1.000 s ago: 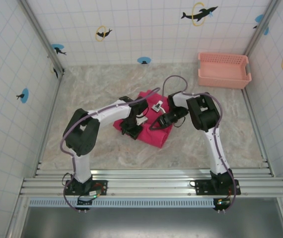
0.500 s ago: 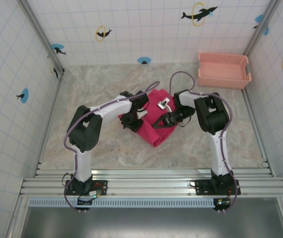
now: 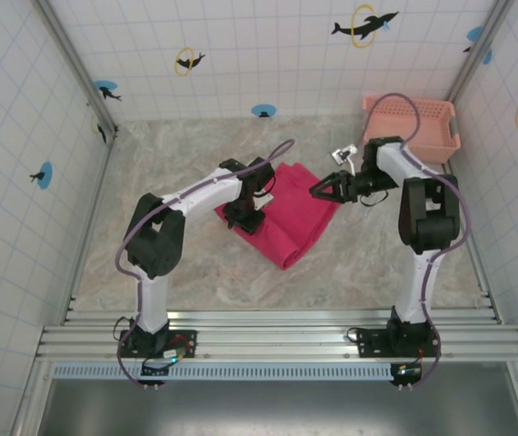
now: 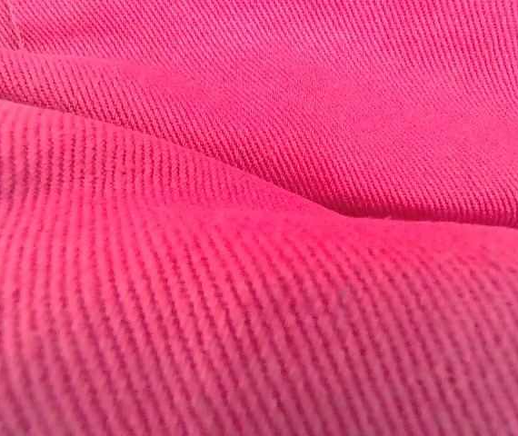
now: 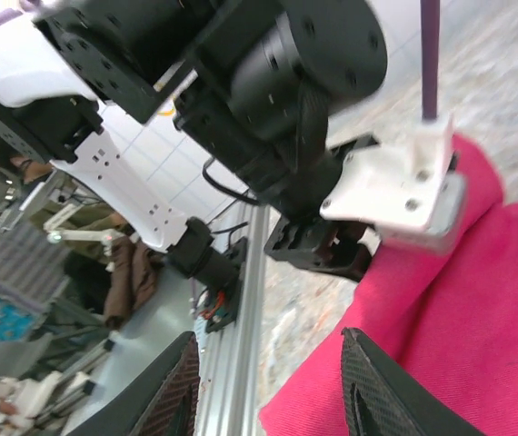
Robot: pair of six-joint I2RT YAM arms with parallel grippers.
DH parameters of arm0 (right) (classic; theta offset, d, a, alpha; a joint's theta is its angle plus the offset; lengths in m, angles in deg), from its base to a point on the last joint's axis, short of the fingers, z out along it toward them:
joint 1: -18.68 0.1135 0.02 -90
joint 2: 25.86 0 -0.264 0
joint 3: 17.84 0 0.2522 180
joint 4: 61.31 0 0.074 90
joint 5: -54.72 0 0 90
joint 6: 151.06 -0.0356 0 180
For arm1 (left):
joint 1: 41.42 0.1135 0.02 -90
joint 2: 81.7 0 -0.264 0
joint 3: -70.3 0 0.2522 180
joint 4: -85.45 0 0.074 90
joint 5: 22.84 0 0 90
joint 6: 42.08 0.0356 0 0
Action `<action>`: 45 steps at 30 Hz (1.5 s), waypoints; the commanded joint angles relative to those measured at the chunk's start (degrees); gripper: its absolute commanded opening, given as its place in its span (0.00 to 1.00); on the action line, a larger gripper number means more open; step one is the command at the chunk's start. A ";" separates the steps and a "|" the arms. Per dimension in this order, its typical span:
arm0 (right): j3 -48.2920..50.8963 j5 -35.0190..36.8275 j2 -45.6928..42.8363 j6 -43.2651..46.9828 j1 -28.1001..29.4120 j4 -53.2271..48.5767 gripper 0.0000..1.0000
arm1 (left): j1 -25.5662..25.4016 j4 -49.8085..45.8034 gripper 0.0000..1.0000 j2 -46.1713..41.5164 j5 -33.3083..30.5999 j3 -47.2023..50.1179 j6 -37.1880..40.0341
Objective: Roll up the long pants
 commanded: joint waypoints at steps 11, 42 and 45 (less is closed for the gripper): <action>-1.90 -0.92 -20.51 1.00 -14.66 -10.23 0.98 | 0.70 -2.02 0.48 1.87 -0.81 -2.80 1.97; 11.98 108.83 -36.47 -57.21 38.06 49.50 0.98 | 2.62 -2.88 0.46 0.72 -1.94 -3.82 4.23; 23.98 107.29 -44.69 -57.47 43.81 60.31 0.98 | 2.63 -3.51 0.46 1.59 -1.56 -5.06 4.57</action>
